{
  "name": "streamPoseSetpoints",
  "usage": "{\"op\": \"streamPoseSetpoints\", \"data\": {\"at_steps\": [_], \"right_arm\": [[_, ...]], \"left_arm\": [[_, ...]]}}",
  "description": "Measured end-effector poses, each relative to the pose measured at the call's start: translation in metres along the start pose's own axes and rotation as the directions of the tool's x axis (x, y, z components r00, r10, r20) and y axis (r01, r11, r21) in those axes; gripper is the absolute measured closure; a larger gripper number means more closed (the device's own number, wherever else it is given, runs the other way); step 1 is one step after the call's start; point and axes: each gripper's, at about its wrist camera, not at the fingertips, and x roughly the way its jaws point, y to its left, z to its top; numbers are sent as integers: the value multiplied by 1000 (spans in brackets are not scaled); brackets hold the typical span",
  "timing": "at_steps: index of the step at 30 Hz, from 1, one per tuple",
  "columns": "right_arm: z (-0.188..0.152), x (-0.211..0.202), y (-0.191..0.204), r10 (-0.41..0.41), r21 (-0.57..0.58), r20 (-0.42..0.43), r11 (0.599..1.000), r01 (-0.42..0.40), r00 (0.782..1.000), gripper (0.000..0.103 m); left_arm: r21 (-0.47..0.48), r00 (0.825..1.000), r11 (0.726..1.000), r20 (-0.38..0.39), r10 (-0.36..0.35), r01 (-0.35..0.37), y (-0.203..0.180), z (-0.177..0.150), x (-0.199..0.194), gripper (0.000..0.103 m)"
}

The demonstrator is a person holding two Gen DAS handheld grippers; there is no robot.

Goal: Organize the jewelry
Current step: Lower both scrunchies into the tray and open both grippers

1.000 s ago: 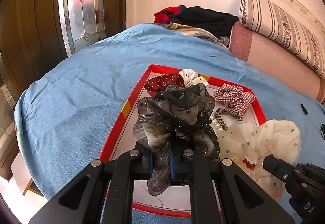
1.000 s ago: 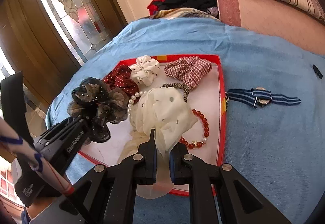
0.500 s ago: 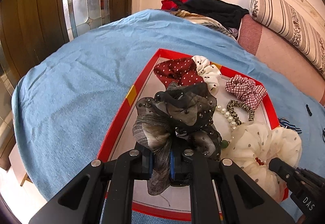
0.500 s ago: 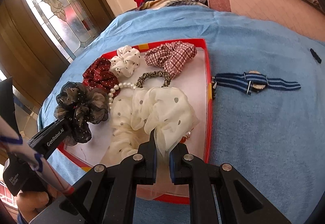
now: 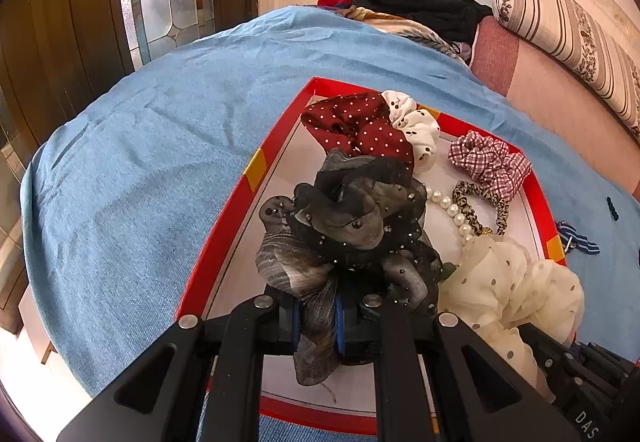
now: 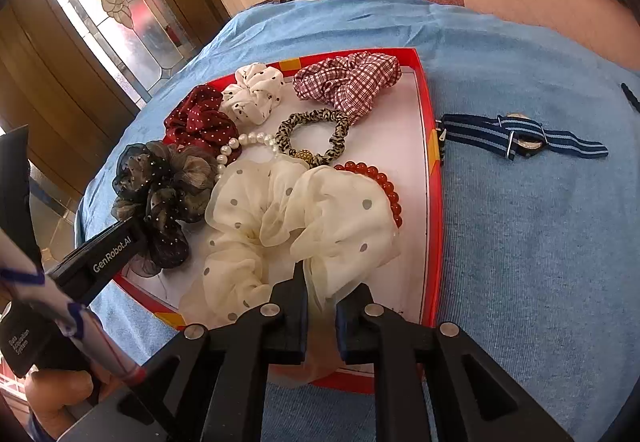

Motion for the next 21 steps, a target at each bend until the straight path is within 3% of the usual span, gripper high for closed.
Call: {"op": "streamPoseSetpoints", "data": {"at_steps": [17, 21], "right_arm": [[4, 4, -2, -25, -7, 3, 1000, 25, 1000, 87], [6, 3, -2, -33, -14, 1, 999, 33, 999, 81]], "left_arm": [[1, 1000, 1000, -16, 9, -9, 1, -1, 4, 88], [4, 1000, 1000, -12, 8, -8, 1, -2, 4, 88]]}}
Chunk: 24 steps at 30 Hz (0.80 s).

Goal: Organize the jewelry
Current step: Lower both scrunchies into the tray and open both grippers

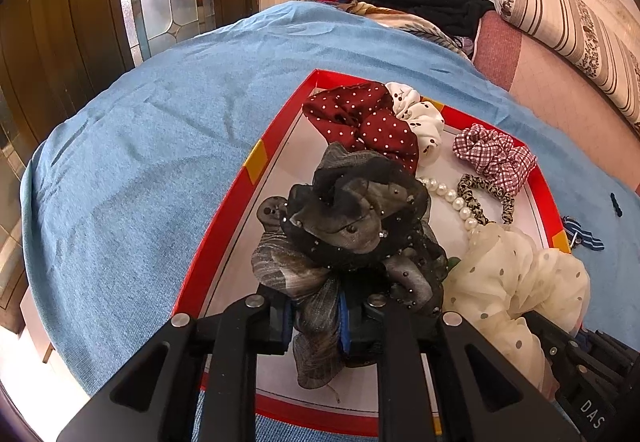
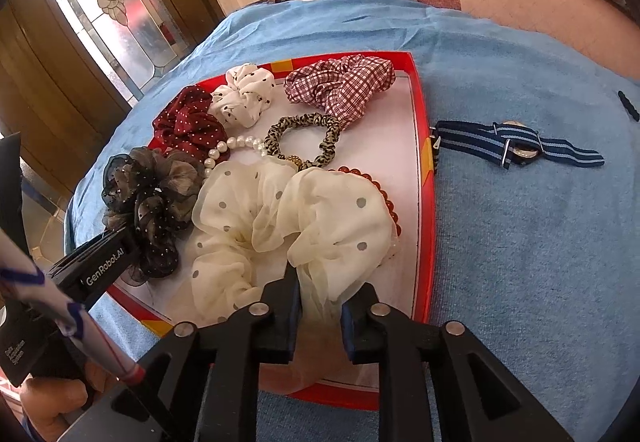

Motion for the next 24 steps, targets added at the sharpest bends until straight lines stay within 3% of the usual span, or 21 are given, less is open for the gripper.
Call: {"op": "streamPoseSetpoints", "data": {"at_steps": [14, 24], "right_arm": [[-1, -18, 3, -16, -6, 10, 1000, 16, 1000, 63], [-5, -29, 10, -22, -20, 20, 1000, 22, 1000, 63]], "left_arm": [[25, 999, 1000, 50, 3, -4, -5, 1, -12, 79], [29, 998, 1000, 60, 2, -4, -6, 0, -15, 77]]}}
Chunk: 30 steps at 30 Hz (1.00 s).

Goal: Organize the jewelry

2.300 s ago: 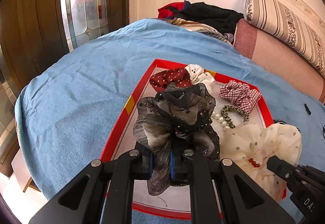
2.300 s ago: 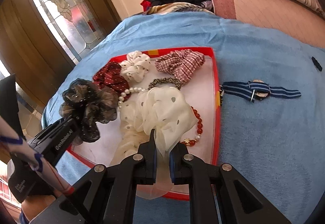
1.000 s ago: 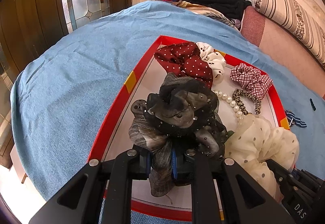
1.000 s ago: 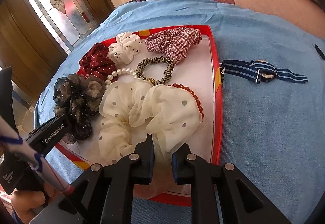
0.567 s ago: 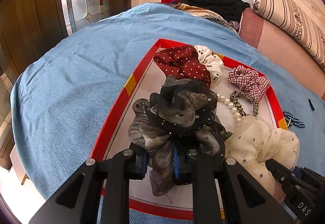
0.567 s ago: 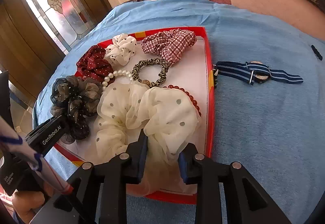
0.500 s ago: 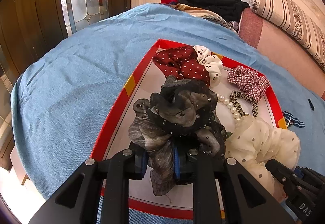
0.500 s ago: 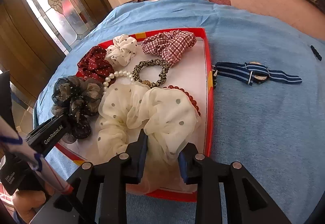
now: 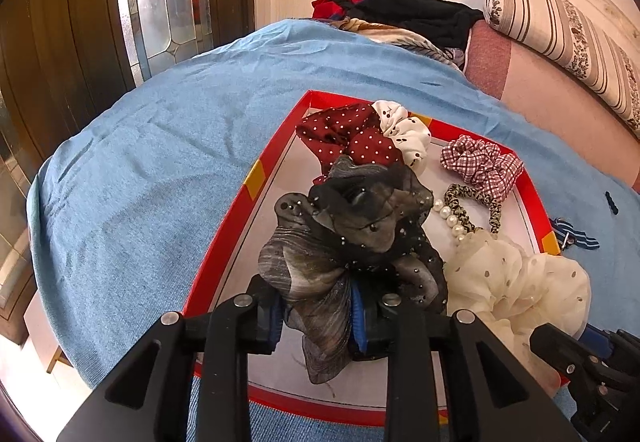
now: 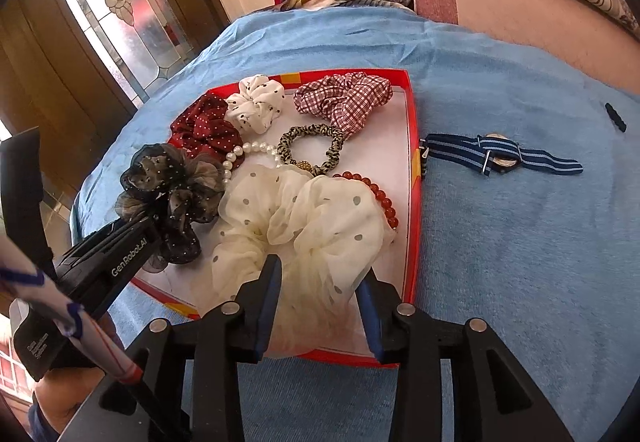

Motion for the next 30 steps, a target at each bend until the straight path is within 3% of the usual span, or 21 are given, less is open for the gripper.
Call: {"op": "streamPoseSetpoints", "data": {"at_steps": [10, 16, 21, 24, 26, 30], "right_arm": [[-3, -18, 1, -5, -3, 18, 1000, 5, 1000, 58], [-5, -48, 1, -19, -21, 69, 1000, 20, 997, 54], [-7, -81, 0, -14, -32, 124, 999, 18, 992, 51], [-9, -101, -1, -13, -38, 156, 999, 20, 988, 49], [-12, -111, -2, -13, -35, 173, 999, 19, 985, 48], [-18, -137, -5, -7, -30, 204, 999, 14, 979, 47]], "left_arm": [[3, 999, 1000, 51, -7, 6, -4, -2, -16, 69], [17, 986, 1000, 165, -5, 2, -11, -5, -55, 54], [69, 974, 997, 226, -30, 15, -29, -12, -88, 51], [86, 968, 996, 247, -46, 25, -36, -17, -106, 42], [85, 967, 996, 249, -55, 35, -37, -21, -119, 30], [83, 963, 996, 263, -61, 41, -37, -26, -148, 25]]}}
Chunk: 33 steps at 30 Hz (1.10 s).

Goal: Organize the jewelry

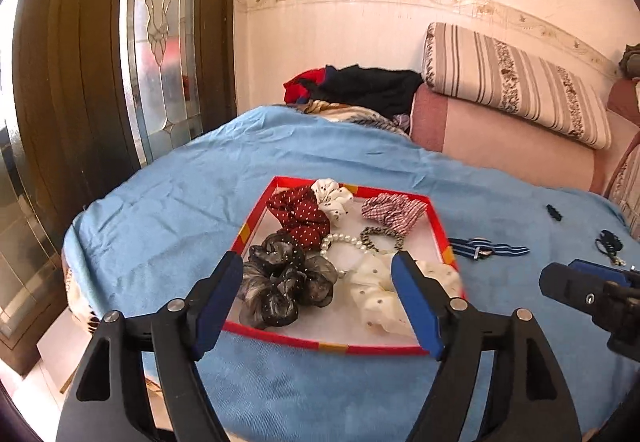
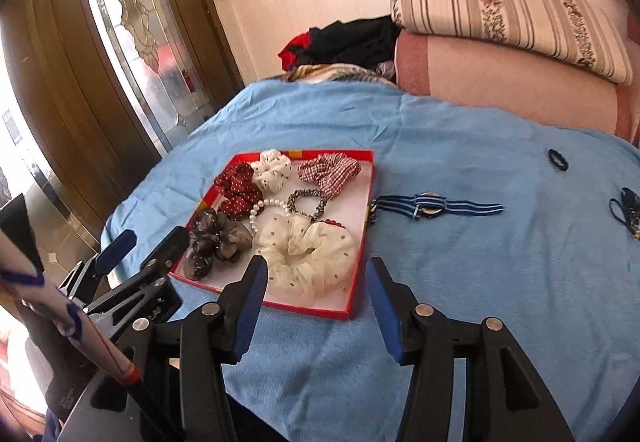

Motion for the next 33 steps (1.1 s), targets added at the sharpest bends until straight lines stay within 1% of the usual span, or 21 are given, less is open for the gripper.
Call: {"op": "streamPoseSetpoints", "data": {"at_steps": [2, 6, 7, 9, 12, 14, 16, 18, 20, 22, 23, 24, 25, 26, 27, 29, 31, 33], "right_arm": [[-3, -16, -1, -3, -1, 19, 1000, 3, 1000, 43], [-9, -50, -1, -14, -10, 66, 1000, 14, 998, 41], [-10, -59, -1, -16, -12, 77, 1000, 17, 997, 40], [-10, -80, 0, -13, -12, 110, 1000, 14, 994, 36], [-14, -115, 4, -10, -29, 183, 999, 15, 983, 27], [-17, -140, 6, -13, -42, 239, 999, 24, 971, 19], [-20, -160, 8, -13, -52, 284, 998, 29, 959, 15], [-23, -174, 9, -14, -60, 305, 998, 34, 952, 14], [-28, -178, 9, -18, -58, 308, 998, 37, 951, 12], [-33, -175, 8, -18, -61, 286, 997, 37, 958, 12], [-36, -172, 8, -22, -63, 275, 997, 41, 961, 12], [-39, -168, 8, -32, -62, 261, 997, 50, 965, 12], [-43, -163, 6, -46, -54, 247, 997, 61, 968, 12], [-46, -161, 5, -57, -44, 235, 997, 69, 970, 12], [-48, -156, 4, -69, -38, 222, 996, 79, 973, 12], [-54, -147, 5, -97, -47, 209, 993, 109, 973, 12], [-60, -136, 5, -124, -53, 200, 989, 137, 972, 12], [-61, -125, 3, -128, -54, 191, 989, 141, 973, 12]], "left_arm": [[0, 1000, 1000, 16, 5, -5, 0, 4, -17, 13], [18, 997, 1000, 77, 11, -12, -6, 14, -63, 5], [22, 996, 1000, 88, 8, -10, -7, 17, -74, 0], [25, 993, 1000, 119, 1, -4, -10, 24, -99, 0], [24, 987, 999, 159, 30, -34, -14, 34, -134, 0], [23, 984, 1000, 180, -1, -3, -14, 37, -155, 0], [29, 984, 999, 175, -42, 38, -15, 37, -170, 0], [44, 988, 997, 138, -75, 69, -17, 34, -170, 0], [52, 992, 994, 71, -101, 97, -19, 28, -158, 0], [38, 998, 998, -24, -55, 56, -22, 20, -137, 0], [27, 996, 999, -82, -28, 31, -23, 17, -125, 0], [22, 991, 999, -135, -22, 25, -23, 14, -116, 0], [22, 986, 999, -163, -41, 45, -23, 10, -108, 0], [19, 983, 997, -171, -68, 72, -22, 7, -103, 0], [13, 984, 998, -167, -62, 65, -22, 4, -99, 0], [18, 990, 1000, -137, 17, -15, -22, -3, -94, 0], [47, 993, 998, -114, 42, -37, -25, -7, -90, 0], [87, 989, 994, -124, 77, -66, -28, -9, -85, 0]]}}
